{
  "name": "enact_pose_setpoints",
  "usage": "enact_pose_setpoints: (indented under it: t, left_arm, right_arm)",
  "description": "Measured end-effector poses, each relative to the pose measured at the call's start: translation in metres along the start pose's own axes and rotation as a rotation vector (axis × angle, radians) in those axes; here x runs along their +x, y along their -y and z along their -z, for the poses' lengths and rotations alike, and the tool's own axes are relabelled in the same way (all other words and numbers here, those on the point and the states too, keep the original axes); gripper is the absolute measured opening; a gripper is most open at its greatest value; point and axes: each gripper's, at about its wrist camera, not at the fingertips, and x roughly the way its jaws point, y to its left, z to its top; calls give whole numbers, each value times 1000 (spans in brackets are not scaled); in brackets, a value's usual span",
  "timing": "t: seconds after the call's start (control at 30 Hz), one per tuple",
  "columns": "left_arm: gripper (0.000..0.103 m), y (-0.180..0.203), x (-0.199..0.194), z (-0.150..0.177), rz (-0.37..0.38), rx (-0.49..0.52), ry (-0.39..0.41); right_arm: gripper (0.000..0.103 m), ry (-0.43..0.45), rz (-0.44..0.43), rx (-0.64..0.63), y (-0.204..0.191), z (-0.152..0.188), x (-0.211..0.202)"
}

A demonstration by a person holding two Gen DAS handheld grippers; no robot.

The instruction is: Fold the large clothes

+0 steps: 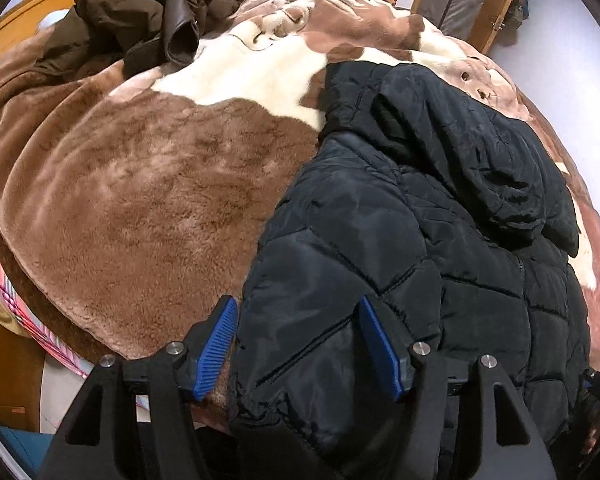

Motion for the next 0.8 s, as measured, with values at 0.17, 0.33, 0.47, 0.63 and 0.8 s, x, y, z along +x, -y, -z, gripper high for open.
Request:
enact_pose_setpoints:
  t: [0.17,0.33,0.47,0.63,0.8]
  left_arm:
    - [72,0,19,3,16,-21,-99]
    - [64,12,17,8,29,14,-88]
    - [46,26,6,15,72,62,-79]
    - [22,20,-10,11,188,16,-46]
    - [16,28,-43,0,287,12,28]
  right_arm:
    - [60,-60,-39,45,8,5,12]
    - [53,-56,-41,9,2,8,9]
    - [32,-47,-76,2,-3,9,4]
    - [17,-35,-111,-25,-11,8,-7]
    - [13,74,-222,-35,-21,-3,-49]
